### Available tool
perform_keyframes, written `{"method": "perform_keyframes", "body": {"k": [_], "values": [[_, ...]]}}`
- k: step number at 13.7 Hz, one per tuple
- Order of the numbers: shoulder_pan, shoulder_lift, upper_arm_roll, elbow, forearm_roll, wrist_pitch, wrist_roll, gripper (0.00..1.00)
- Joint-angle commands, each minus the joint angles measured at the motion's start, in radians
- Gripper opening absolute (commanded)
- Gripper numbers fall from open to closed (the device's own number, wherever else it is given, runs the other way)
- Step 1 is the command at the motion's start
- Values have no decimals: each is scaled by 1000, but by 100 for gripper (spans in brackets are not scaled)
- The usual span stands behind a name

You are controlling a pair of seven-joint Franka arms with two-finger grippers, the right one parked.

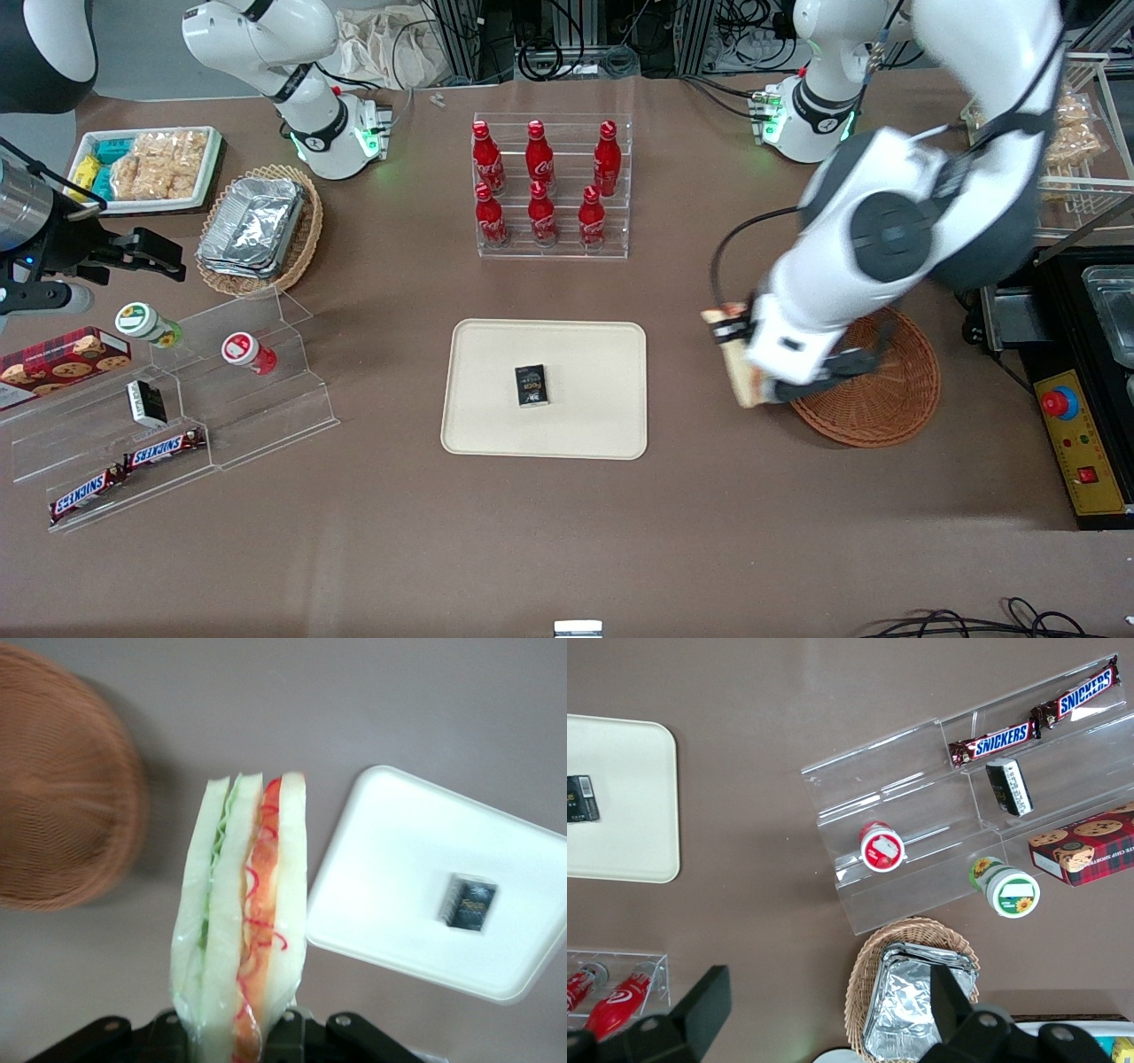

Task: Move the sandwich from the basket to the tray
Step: 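Lift the sandwich and carry it with the left gripper to the cream tray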

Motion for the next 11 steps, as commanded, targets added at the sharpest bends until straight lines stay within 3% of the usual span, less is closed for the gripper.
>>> {"method": "perform_keyframes", "body": {"k": [1,4,7,11], "values": [[-107,171,-8,61,111,69,13,0],[-157,306,-5,61,137,260,20,0],[-210,380,23,63,249,312,11,0],[-234,423,58,63,260,364,14,0]]}}
